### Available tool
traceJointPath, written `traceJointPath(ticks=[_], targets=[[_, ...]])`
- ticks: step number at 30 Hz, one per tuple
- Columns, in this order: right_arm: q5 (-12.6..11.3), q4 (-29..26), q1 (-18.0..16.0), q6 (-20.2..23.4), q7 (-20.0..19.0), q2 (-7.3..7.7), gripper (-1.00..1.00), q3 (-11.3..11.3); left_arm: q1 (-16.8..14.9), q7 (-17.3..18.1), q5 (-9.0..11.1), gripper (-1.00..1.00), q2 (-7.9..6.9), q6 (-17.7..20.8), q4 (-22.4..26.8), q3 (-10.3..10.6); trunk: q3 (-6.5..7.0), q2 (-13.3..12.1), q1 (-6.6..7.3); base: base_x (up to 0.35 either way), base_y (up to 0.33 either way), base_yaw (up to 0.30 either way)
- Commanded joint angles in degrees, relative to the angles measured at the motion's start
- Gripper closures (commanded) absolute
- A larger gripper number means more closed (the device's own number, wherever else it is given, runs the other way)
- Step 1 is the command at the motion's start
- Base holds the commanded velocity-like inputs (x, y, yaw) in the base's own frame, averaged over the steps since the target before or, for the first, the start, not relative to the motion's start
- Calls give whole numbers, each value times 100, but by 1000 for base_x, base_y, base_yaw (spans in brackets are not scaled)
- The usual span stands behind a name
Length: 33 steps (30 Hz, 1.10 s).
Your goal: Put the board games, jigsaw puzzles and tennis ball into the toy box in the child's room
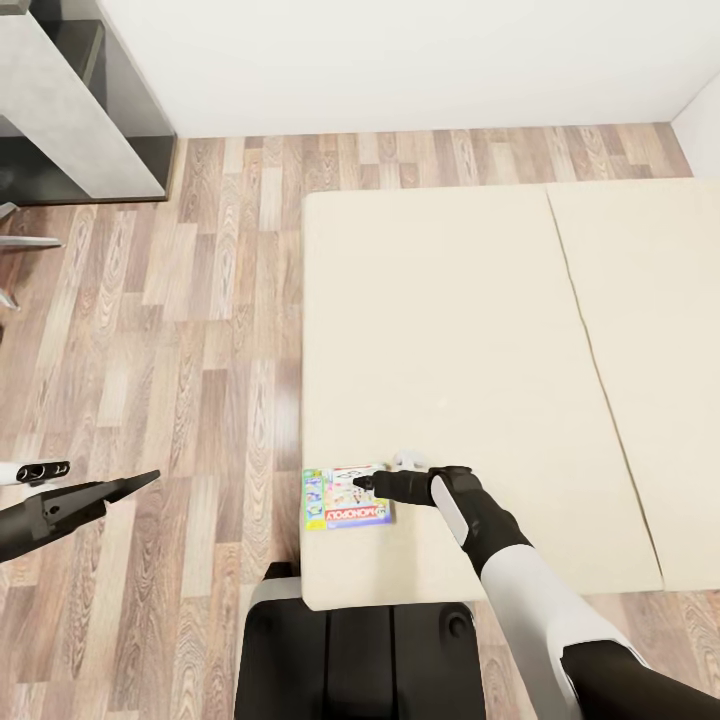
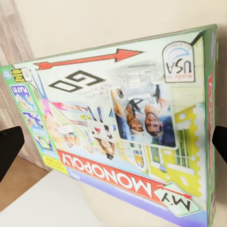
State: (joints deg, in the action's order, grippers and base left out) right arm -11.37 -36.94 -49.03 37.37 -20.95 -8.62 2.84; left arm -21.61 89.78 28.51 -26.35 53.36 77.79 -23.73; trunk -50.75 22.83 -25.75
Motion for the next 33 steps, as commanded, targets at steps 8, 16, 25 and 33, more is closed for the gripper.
traceJointPath(ticks=[8, 16, 25, 33], targets=[[-46, -6, -1, 28, 12, 8, -100, -1, -2, 22, -3, -100, -2, 61, 0, 3, -6, 9, -3, 0, 54, 0], [-65, -6, -1, 42, 5, 6, -100, 6, -2, 22, -3, -100, -2, 61, 0, 1, -6, 9, -3, 0, 3, 0], [-81, -6, -1, 49, 4, 9, -100, 6, -2, 22, -3, -100, -2, 61, 0, 2, -6, 9, -3, 0, 0, 0], [-80, -6, -1, 45, 4, 5, -100, 6, -2, 22, -3, -100, -2, 61, 0, 1, -6, 9, -3, 0, 0, 0]])
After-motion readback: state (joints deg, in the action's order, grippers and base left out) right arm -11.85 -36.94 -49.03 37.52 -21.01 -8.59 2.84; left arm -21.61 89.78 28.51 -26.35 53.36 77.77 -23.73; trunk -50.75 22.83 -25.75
